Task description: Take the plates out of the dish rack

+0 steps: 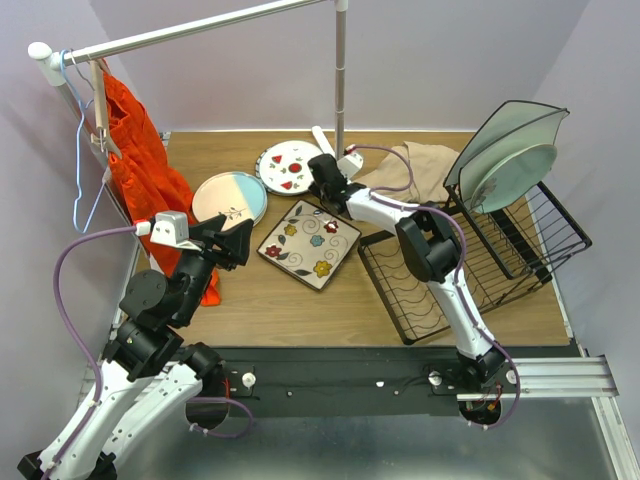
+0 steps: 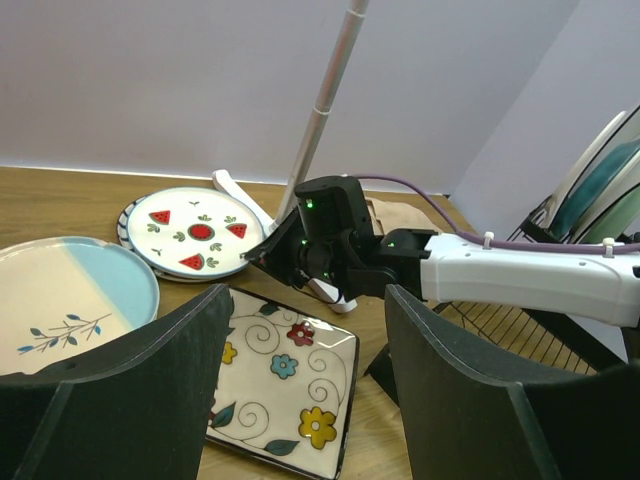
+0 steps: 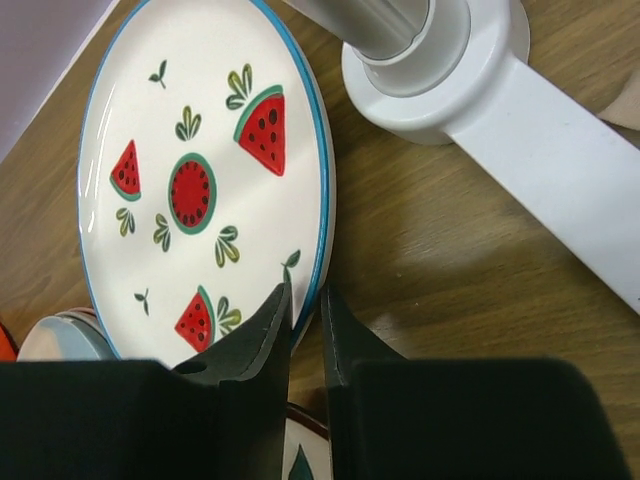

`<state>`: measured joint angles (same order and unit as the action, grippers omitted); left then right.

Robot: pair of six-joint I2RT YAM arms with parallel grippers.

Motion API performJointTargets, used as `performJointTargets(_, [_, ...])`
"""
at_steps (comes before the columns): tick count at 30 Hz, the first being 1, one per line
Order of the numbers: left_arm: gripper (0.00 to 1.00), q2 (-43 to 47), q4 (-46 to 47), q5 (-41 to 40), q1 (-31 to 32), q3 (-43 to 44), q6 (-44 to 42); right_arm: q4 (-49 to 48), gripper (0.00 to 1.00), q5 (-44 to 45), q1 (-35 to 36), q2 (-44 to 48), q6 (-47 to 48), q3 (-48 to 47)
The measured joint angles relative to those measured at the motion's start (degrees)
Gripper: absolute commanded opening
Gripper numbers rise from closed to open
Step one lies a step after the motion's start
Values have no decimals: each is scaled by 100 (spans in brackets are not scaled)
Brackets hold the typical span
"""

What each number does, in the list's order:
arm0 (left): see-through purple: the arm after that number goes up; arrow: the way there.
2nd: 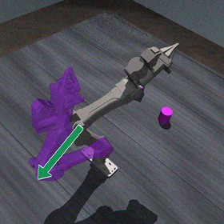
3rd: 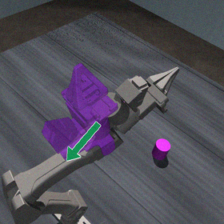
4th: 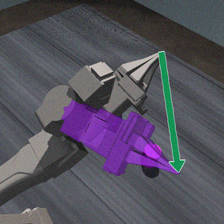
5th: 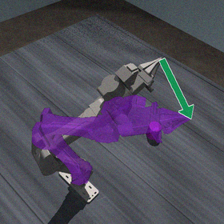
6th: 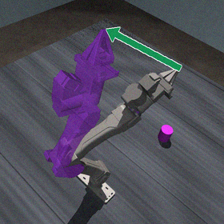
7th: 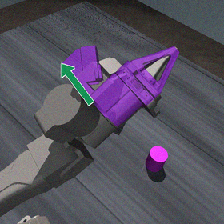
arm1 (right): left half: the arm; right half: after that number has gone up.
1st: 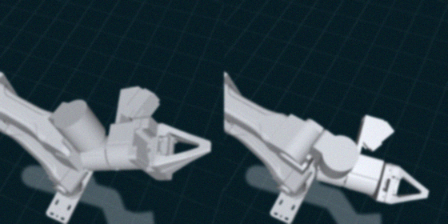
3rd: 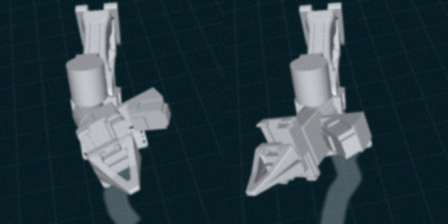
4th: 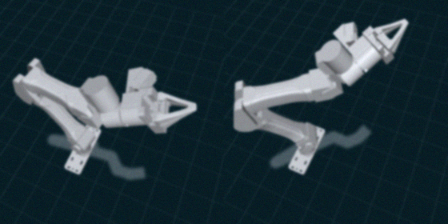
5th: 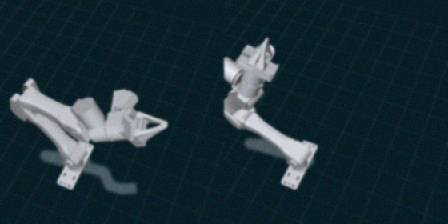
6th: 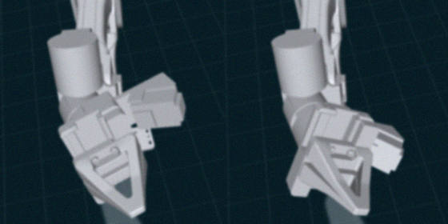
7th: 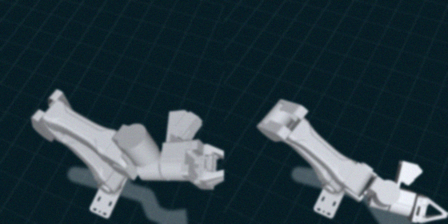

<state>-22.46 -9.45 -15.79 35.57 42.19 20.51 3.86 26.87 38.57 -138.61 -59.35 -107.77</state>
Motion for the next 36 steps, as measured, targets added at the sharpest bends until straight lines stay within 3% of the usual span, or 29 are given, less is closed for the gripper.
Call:
performJointTargets(5, [72, 0, 0, 0, 0, 0, 2, 31, 17, -11, -46, -68, -52, -96])
performJointTargets(17, [72, 0, 0, 2, 0, 0, 0, 74, 19, -90, -94, -284, -63, -422])
performJointTargets(22, [72, -2, 0, 0, 0, 0, 0, 74, 36, -131, -94, -297, -50, -435])
performJointTargets(26, [72, -2, 0, 0, 0, 0, 0, 52, 43, -177, -92, -295, -4, -457])
performJointTargets(30, [72, -2, 0, 0, 0, 0, 0, 52, 41, -192, -92, -284, 90, -457])
performJointTargets(36, [72, -28, -2, 0, 0, 0, 0, 61, 30, -190, -92, -190, 251, -450])
